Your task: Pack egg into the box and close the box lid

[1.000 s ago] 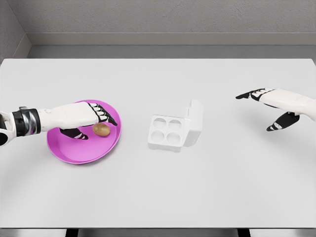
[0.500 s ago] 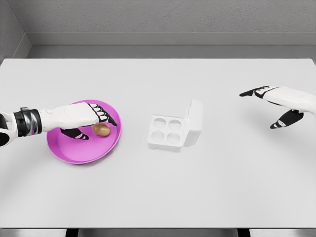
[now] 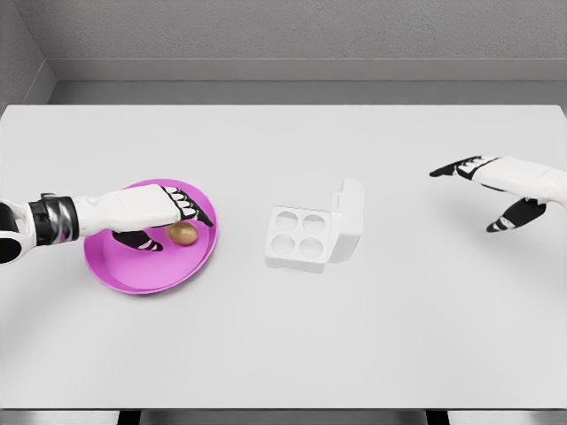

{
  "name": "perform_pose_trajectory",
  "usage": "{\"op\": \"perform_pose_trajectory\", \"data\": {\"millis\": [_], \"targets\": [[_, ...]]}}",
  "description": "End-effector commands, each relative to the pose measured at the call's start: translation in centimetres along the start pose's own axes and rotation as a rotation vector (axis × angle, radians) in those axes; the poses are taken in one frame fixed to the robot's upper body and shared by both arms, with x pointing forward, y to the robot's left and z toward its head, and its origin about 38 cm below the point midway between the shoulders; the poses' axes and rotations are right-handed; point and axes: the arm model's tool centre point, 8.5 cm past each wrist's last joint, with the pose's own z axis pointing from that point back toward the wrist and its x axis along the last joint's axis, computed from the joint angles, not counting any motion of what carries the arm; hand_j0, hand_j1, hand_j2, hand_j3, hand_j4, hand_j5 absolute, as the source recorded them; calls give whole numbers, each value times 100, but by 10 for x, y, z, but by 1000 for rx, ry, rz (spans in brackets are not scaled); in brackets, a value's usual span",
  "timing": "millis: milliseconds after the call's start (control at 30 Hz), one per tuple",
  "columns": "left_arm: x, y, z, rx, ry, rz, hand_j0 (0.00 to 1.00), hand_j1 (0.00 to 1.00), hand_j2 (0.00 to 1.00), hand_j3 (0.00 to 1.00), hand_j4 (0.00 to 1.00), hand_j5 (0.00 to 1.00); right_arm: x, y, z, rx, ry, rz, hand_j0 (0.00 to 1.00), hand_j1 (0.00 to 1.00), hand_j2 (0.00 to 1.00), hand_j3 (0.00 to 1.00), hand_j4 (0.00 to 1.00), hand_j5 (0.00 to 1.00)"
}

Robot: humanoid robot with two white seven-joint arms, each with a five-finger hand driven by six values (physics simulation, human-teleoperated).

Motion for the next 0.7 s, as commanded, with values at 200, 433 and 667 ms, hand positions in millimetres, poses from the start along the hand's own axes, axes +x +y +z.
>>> {"op": "perform_pose_trajectory", "data": {"millis": [200, 433, 667], "targets": [[-1, 0, 1, 3, 3, 5, 82, 82, 82, 82, 82, 82, 4, 5, 0, 9, -57, 27, 100, 100, 100, 100, 100, 100], [-3, -3, 0, -2, 7, 15, 82, 82, 82, 82, 82, 82, 5, 11, -3, 29, -59, 22, 100, 100, 100, 100, 100, 100], [-2, -4, -1, -1, 4, 17, 82, 82, 82, 82, 82, 82, 6, 10, -3, 30, -63, 29, 100, 100, 100, 100, 100, 100]]}}
